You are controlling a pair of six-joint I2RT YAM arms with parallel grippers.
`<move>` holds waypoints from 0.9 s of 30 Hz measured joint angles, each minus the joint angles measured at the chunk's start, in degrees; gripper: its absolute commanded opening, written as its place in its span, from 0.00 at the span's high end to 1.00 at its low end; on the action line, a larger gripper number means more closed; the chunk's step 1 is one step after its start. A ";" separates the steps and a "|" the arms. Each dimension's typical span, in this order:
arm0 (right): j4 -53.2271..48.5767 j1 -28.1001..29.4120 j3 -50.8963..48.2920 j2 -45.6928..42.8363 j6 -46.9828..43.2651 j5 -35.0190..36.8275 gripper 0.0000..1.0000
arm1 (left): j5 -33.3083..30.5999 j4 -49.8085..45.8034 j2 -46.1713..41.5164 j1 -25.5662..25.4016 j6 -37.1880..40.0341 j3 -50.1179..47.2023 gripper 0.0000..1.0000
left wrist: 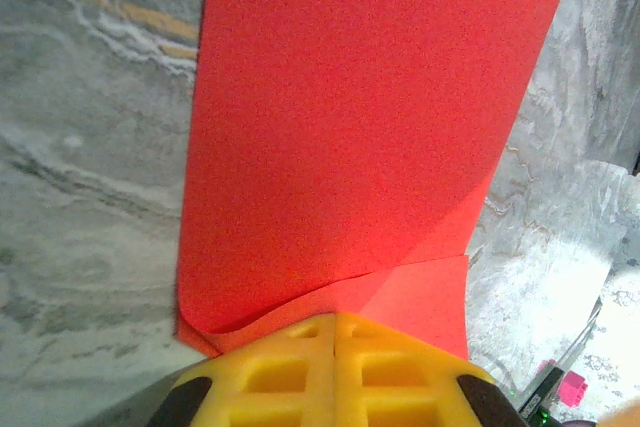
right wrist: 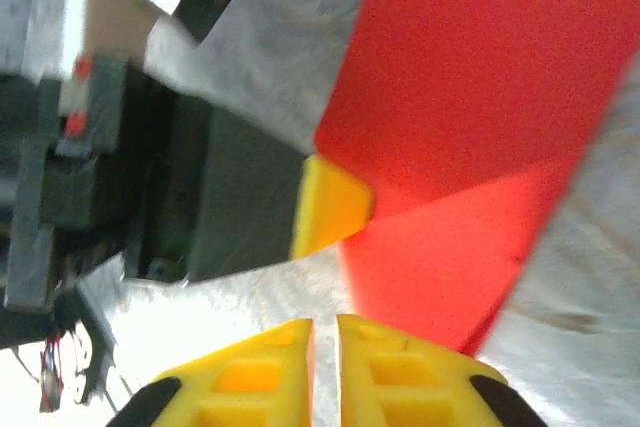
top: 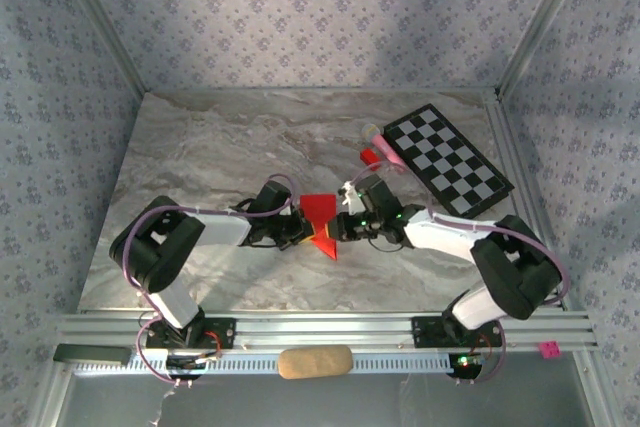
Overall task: Fold a paper plane with a square sheet of paper (pick it up from the middle)
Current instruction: Third fold the triangle at the center of the table.
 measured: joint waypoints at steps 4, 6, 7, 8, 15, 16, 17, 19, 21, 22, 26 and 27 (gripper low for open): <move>-0.72 2.91 2.05 3.34 0.66 -1.14 0.96 | 0.15 0.02 0.17 0.00 0.11 0.20 1.00; -1.14 3.58 2.84 4.98 0.81 -1.14 0.97 | 0.15 0.02 0.17 0.00 0.31 0.20 1.00; -1.62 3.85 3.32 5.92 0.85 -1.14 0.97 | 0.15 0.02 0.17 0.00 0.31 0.20 1.00; -2.05 4.04 3.80 6.64 0.85 -1.16 0.97 | 0.15 0.02 0.17 0.00 0.31 0.20 1.00; -4.46 5.38 7.37 11.15 0.81 -0.83 0.97 | 0.15 0.02 0.17 0.00 0.33 0.20 1.00; -4.92 5.44 7.72 11.67 0.72 -0.66 0.97 | 0.17 0.00 0.17 0.00 0.33 0.20 1.00; -5.25 5.49 7.93 12.04 0.63 -0.52 0.97 | 0.15 0.00 0.17 0.00 0.35 0.20 1.00; -5.86 5.53 8.07 12.83 0.61 0.02 0.97 | 0.15 0.00 0.17 0.00 0.46 0.20 1.00; -6.49 5.53 8.07 13.16 0.61 0.46 0.97 | 0.15 0.00 0.17 0.00 0.50 0.20 1.00; -6.69 5.53 8.04 13.16 0.61 0.52 0.97 | 0.15 0.00 0.17 0.00 0.50 0.20 1.00; -6.64 5.40 7.78 13.16 0.61 0.61 0.96 | 0.15 -0.07 0.17 0.00 0.52 0.24 1.00; -6.51 5.35 7.56 13.16 0.63 0.61 0.96 | 0.15 -0.09 0.17 0.00 0.55 0.24 1.00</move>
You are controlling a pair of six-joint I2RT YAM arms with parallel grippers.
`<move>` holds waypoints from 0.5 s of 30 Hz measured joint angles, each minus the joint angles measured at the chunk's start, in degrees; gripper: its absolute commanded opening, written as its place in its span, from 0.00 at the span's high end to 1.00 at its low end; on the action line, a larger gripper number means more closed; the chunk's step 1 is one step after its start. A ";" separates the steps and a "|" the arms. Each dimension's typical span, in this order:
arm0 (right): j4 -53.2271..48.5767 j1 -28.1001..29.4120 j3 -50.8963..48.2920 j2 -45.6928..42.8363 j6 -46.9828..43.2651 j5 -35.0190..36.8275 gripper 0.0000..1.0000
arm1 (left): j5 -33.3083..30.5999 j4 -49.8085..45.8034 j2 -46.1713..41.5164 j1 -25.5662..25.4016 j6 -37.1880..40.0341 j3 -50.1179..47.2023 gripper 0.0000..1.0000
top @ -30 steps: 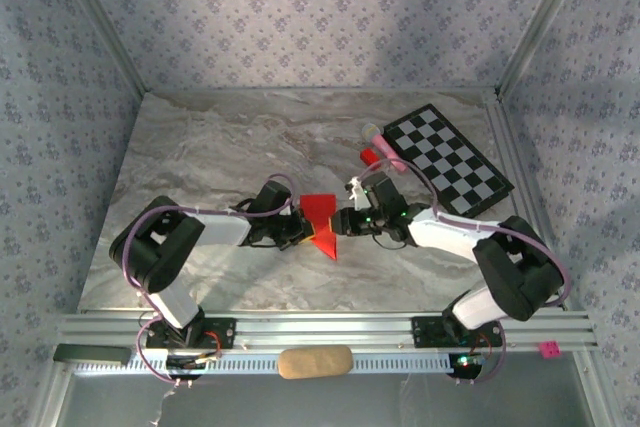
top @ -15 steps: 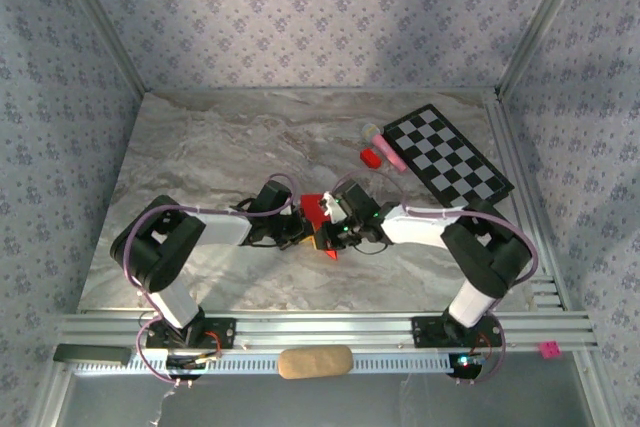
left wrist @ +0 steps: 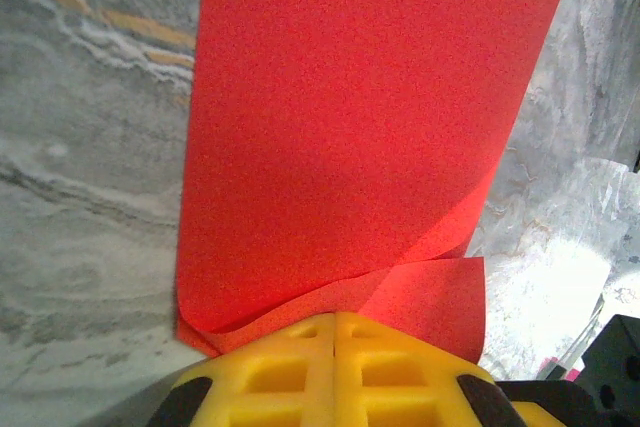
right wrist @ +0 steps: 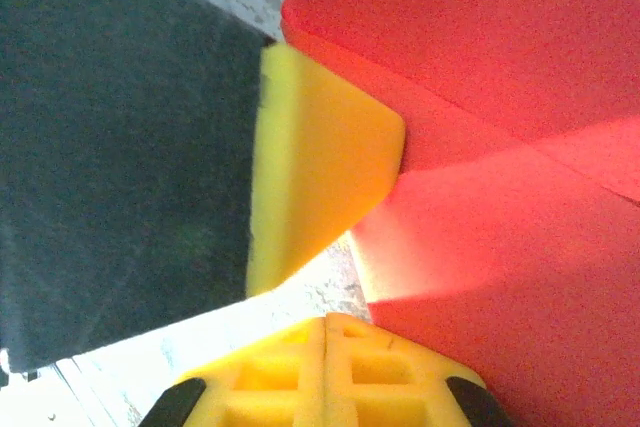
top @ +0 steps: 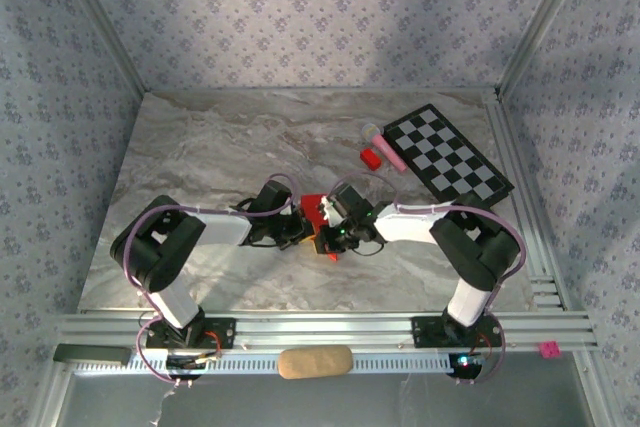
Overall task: Fold a paper plane with a square sheet of paper (pick it up from the middle)
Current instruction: Third fold the triangle at the center of the table.
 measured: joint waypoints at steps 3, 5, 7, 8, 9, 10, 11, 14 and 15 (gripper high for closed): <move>1.25 -0.48 -1.18 0.00 0.04 -0.44 0.95 | 0.00 -0.20 0.04 0.00 0.17 0.15 1.00; 2.23 -0.87 -1.75 -0.02 0.13 -1.11 0.94 | 0.02 -0.22 0.17 0.00 0.20 0.28 1.00; 3.15 -1.09 -2.32 -0.02 0.28 -1.70 0.93 | 0.04 -0.35 0.31 0.00 0.28 0.46 1.00; 3.69 -1.20 -2.62 -0.07 0.46 -1.92 0.93 | 0.02 -0.44 0.33 0.00 0.35 0.55 1.00; 4.24 -1.27 -2.93 -0.15 0.50 -2.14 0.92 | 0.02 -0.50 0.35 0.00 0.37 0.57 1.00; 4.81 -1.36 -3.30 -0.26 0.59 -2.23 0.92 | 0.02 -0.61 0.37 0.00 0.37 0.63 1.00; 5.33 -1.38 -3.69 -0.42 0.72 -2.38 0.91 | 0.02 -0.66 0.37 0.00 0.37 0.68 1.00; 6.25 -1.64 -4.50 -0.83 1.11 -2.64 0.90 | 0.00 -0.81 0.37 0.00 0.37 0.72 1.00; 6.32 -1.73 -4.72 -1.01 1.14 -2.64 0.90 | 0.00 -0.85 0.37 0.00 0.37 0.76 1.00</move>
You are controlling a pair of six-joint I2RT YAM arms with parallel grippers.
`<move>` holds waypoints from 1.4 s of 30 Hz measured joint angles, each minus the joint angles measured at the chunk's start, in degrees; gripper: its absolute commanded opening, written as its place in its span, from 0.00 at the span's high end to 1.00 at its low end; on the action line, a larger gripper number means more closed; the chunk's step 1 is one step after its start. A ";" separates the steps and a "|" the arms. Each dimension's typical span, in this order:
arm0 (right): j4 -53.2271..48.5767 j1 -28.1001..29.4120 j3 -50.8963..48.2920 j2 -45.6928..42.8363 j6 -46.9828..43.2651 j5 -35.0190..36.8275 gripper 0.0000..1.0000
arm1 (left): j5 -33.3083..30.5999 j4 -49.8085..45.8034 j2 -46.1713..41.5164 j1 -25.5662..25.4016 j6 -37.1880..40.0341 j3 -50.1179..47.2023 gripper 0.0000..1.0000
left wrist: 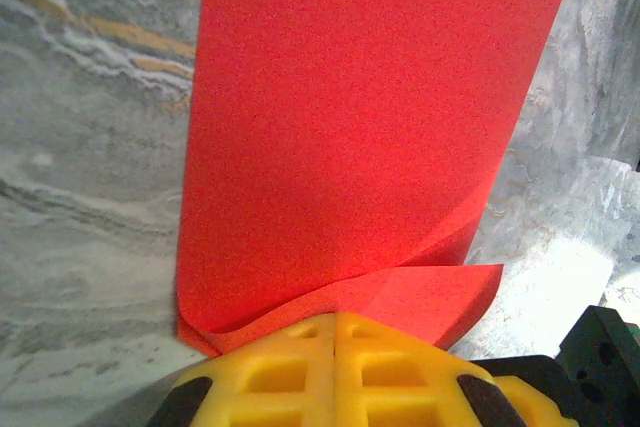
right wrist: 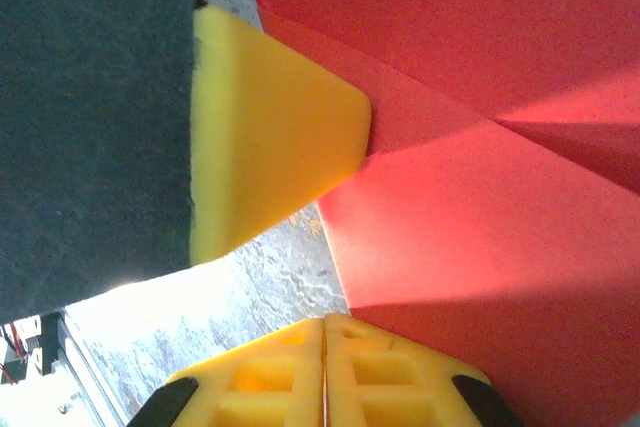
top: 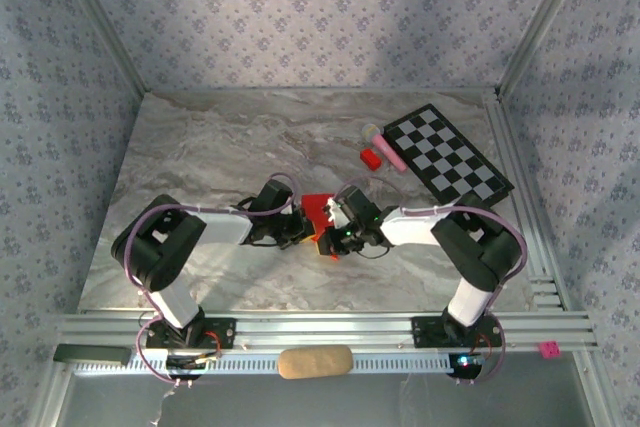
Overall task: Fold a paper plane with a square sheet of paper (pick it up from the middle)
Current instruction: Third fold the triangle at the center of the table.
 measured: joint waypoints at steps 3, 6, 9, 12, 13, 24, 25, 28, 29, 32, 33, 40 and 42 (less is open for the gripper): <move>0.00 -0.17 -0.85 -0.81 0.20 0.00 0.90 | -0.02 -0.35 0.07 0.00 0.00 0.22 1.00; 0.28 -0.37 -2.05 -1.66 0.37 -0.09 0.90 | 0.02 -0.63 0.24 0.00 0.02 0.48 1.00; 0.72 -0.48 -3.30 -2.62 0.39 -0.17 0.90 | 0.02 -1.01 0.33 0.00 0.02 0.74 1.00; 1.11 -0.50 -4.55 -3.69 0.39 -0.17 0.90 | 0.00 -1.05 0.33 0.00 0.02 0.76 1.00; 1.16 -0.50 -4.96 -4.07 0.37 -0.17 0.89 | 0.02 -1.07 0.33 0.00 0.02 0.76 1.00; -0.07 -0.61 -8.13 -7.39 0.39 -0.79 0.89 | 0.00 -1.55 0.37 0.00 0.02 1.03 1.00; -0.24 -0.61 -8.41 -7.69 0.37 -0.81 0.89 | 0.00 -1.55 0.37 0.00 0.02 1.03 1.00; -0.31 -0.61 -9.42 -8.48 0.61 -0.83 0.90 | 0.00 -1.55 0.37 0.00 0.04 1.03 1.00; -0.39 -0.61 -9.70 -8.81 0.83 -0.85 0.90 | 0.00 -1.55 0.37 0.00 0.02 1.03 1.00; -1.51 -0.63 -10.56 -10.29 1.27 -0.85 0.90 | 0.00 -1.57 0.37 0.00 0.04 1.03 1.00; -2.08 -0.72 -10.71 -10.88 1.49 -0.85 0.90 | 0.00 -1.55 0.37 0.00 0.04 1.03 1.00; -4.15 -1.51 -8.83 -15.87 2.29 -2.10 0.93 | 0.00 -1.55 0.37 0.00 0.44 1.03 1.00; -4.15 -1.77 -7.17 -15.21 2.34 -2.10 0.93 | 0.00 -1.53 0.37 0.00 0.46 1.03 1.00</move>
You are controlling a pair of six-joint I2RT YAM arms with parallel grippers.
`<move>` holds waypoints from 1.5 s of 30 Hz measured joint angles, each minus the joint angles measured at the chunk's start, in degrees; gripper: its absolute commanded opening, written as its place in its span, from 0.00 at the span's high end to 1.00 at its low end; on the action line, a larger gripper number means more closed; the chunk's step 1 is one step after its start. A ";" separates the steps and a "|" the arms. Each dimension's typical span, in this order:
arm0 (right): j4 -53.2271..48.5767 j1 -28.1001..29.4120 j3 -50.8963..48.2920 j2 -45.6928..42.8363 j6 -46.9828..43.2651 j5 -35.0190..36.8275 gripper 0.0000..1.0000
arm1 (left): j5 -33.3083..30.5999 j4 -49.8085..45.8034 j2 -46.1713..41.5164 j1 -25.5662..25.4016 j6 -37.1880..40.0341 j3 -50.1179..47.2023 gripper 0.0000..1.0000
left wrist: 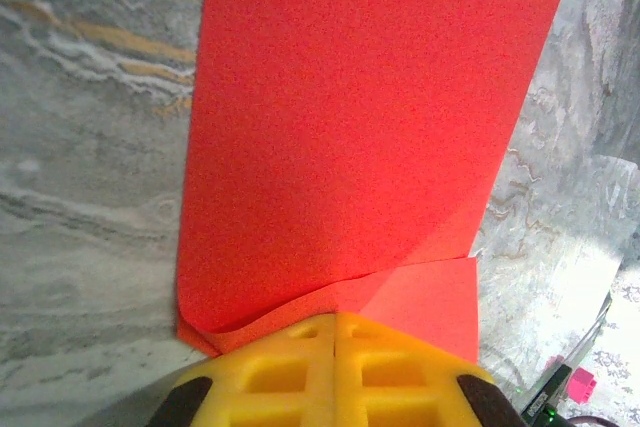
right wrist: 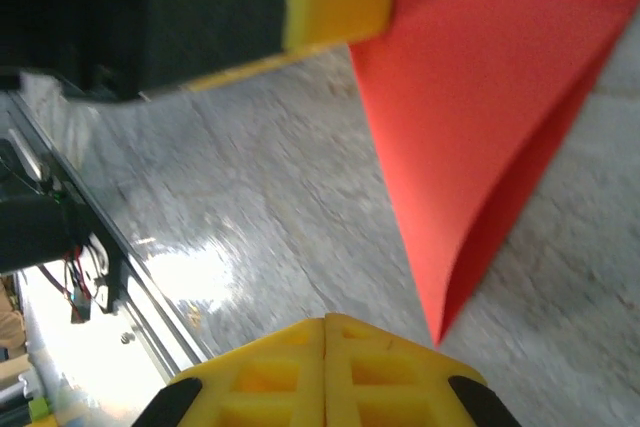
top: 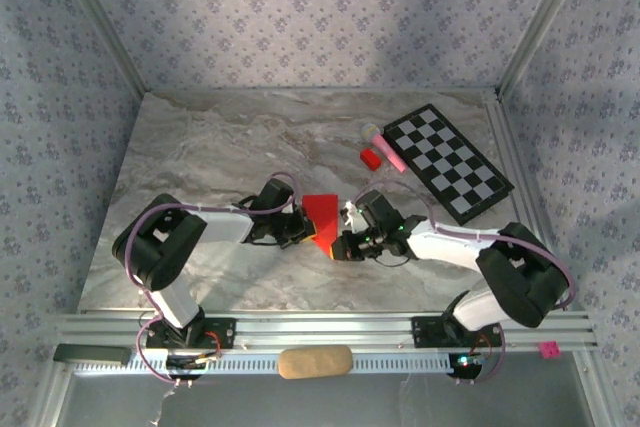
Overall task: Fold a paper plane with a square sheet of paper (pick it up from the middle)
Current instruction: Third fold the triangle at the center of the table.
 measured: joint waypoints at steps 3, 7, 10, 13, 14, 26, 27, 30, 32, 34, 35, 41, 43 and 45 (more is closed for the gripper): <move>0.31 -0.57 3.26 3.52 0.50 -0.02 0.93 | 0.00 -0.02 0.00 0.00 0.00 0.00 1.00; 0.68 -0.70 6.56 9.33 1.05 0.04 0.93 | 0.00 -0.02 0.00 0.00 0.09 0.00 1.00; 0.61 -0.70 7.06 12.04 1.25 0.09 0.93 | 0.00 -0.17 0.00 0.00 0.33 0.11 1.00; 0.52 -0.76 6.32 13.00 1.49 0.50 0.93 | 0.00 -0.17 0.00 0.00 0.55 0.11 1.00; 0.79 -0.87 5.66 13.00 1.60 0.50 0.93 | 0.00 -0.17 0.00 0.00 0.63 0.11 1.00; 7.41 -1.84 1.70 12.68 4.02 -1.49 0.95 | -2.45 -5.01 -2.80 -0.37 3.87 2.27 0.89; 7.41 -1.84 1.70 12.68 4.09 -1.49 0.95 | -2.62 -5.35 -3.37 -0.63 3.96 2.58 0.89; 7.41 -1.84 1.70 12.68 4.42 -1.46 0.96 | -2.86 -5.57 -4.33 -2.32 3.80 3.39 0.93; 7.41 -1.84 1.70 12.68 4.66 -1.44 0.96 | -3.02 -5.57 -4.13 -3.56 3.45 3.43 0.95; 7.41 -1.84 1.70 12.68 4.94 -1.42 0.96 | -2.99 -5.42 -3.41 -4.63 2.89 3.43 0.95; 7.41 -1.84 1.70 12.68 5.09 -1.42 0.96 | -2.97 -5.18 -2.80 -5.07 2.51 3.43 0.95; 7.45 -1.84 1.62 12.68 5.35 -1.40 0.97 | -3.32 -4.11 0.70 -5.60 0.98 3.41 0.96; 7.69 -1.84 1.49 12.68 5.35 -1.40 0.98 | -3.69 -4.11 0.70 -5.40 0.70 3.39 0.96; 7.89 -1.84 1.36 12.68 5.35 -1.42 0.98 | -3.32 -3.13 0.68 -5.01 0.37 2.78 0.96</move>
